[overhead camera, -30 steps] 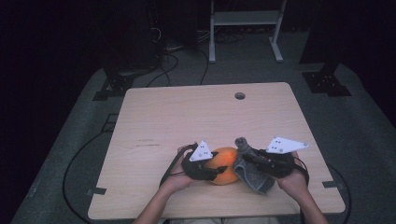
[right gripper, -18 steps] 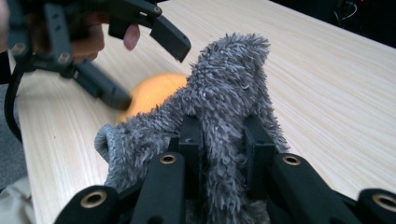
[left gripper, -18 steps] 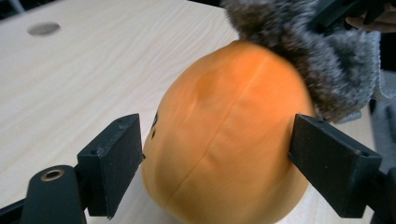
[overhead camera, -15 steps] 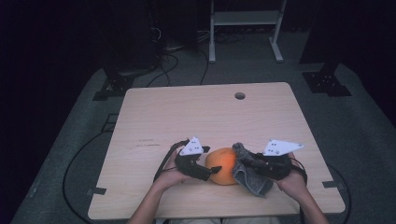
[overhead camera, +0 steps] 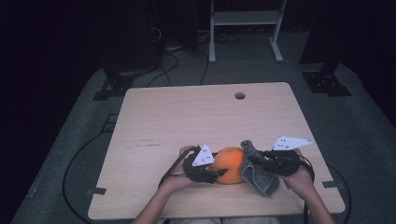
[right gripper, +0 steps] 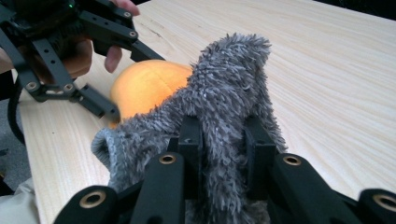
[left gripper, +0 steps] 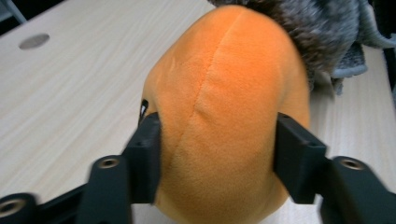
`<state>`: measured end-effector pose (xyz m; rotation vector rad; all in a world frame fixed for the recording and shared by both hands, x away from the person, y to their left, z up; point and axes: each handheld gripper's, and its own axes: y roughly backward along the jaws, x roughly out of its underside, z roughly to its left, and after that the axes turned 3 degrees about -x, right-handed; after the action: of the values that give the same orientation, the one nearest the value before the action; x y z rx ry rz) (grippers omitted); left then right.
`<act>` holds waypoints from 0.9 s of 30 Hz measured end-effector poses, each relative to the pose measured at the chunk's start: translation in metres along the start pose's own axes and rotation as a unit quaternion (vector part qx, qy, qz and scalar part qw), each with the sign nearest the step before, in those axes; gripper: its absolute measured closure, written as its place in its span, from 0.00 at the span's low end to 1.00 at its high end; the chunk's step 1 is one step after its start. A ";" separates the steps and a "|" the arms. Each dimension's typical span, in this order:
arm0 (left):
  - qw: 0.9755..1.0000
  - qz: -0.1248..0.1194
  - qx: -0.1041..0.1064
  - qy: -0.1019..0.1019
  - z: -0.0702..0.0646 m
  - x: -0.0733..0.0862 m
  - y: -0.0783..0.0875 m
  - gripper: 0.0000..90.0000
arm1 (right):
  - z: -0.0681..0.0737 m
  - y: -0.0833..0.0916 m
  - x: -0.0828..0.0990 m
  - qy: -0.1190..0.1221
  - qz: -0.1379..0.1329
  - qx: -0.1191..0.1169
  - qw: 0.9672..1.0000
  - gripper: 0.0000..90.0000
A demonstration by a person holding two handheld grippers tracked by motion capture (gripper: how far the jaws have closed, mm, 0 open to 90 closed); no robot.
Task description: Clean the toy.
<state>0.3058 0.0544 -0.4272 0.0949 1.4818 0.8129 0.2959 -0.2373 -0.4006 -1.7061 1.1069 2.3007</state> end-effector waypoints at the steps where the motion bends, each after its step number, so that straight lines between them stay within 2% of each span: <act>1: 1.000 -0.003 0.000 0.000 -0.001 -0.002 0.002 0.47 | 0.000 0.000 0.000 0.000 0.000 0.000 1.000 0.81; 2: 1.000 -0.003 -0.011 -0.007 -0.003 -0.009 0.007 0.50 | 0.003 0.007 -0.006 0.004 -0.012 0.002 1.000 0.81; 6: 1.000 0.002 -0.022 -0.016 -0.004 -0.018 0.015 0.50 | 0.014 0.014 -0.018 0.018 -0.032 -0.005 0.999 0.81; 8: 0.999 0.003 -0.028 -0.015 -0.005 -0.021 0.019 0.50 | 0.024 0.014 -0.028 0.032 -0.043 -0.023 0.998 0.81; 11: 1.000 0.003 -0.019 -0.007 -0.006 -0.023 0.021 0.50 | 0.037 0.005 -0.037 0.036 -0.046 -0.043 0.997 0.81; 13: 1.000 0.009 -0.012 -0.006 -0.007 -0.022 0.020 0.50 | 0.040 -0.004 -0.038 0.042 -0.034 -0.034 0.998 0.81; 14: 1.000 0.018 -0.014 -0.008 -0.007 -0.021 0.019 0.50 | 0.039 -0.008 -0.036 0.042 -0.027 -0.028 0.998 0.81; 15: 1.000 0.024 -0.015 -0.009 -0.006 -0.019 0.017 0.49 | 0.035 -0.015 -0.031 0.031 -0.016 -0.019 0.999 0.81; 16: 1.000 0.027 -0.011 -0.005 -0.004 -0.016 0.016 0.49 | 0.035 -0.015 -0.031 0.031 -0.016 -0.019 0.999 0.81; 17: 1.000 0.022 -0.004 0.009 -0.001 -0.013 0.016 0.49 | 0.032 -0.018 -0.028 0.027 -0.007 -0.013 1.000 0.81; 18: 1.000 0.021 -0.002 0.013 0.001 -0.011 0.016 0.48 | 0.023 -0.022 -0.020 0.006 -0.008 -0.019 1.000 0.81; 19: 1.000 0.020 0.001 0.014 0.002 -0.011 0.016 0.48 | 0.023 -0.022 -0.020 0.006 -0.008 -0.019 1.000 0.81; 22: 1.000 0.014 0.005 0.011 0.001 -0.011 0.015 0.46 | 0.008 -0.018 -0.011 -0.014 -0.004 -0.009 1.000 0.81; 24: 1.000 0.013 0.006 0.013 0.001 -0.010 0.014 0.46 | 0.005 -0.017 -0.008 -0.018 -0.003 -0.006 1.000 0.81; 26: 1.000 0.013 0.004 0.012 0.000 -0.010 0.014 0.45 | 0.000 -0.013 -0.003 -0.020 0.004 0.015 1.000 0.81; 27: 1.000 0.013 0.004 0.012 0.000 -0.010 0.014 0.44 | 0.000 -0.013 -0.003 -0.020 0.004 0.015 1.000 0.81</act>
<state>0.3009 0.0589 -0.4115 0.1125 1.5087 0.8314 0.3029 -0.2264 -0.4041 -1.6410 1.1370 2.3001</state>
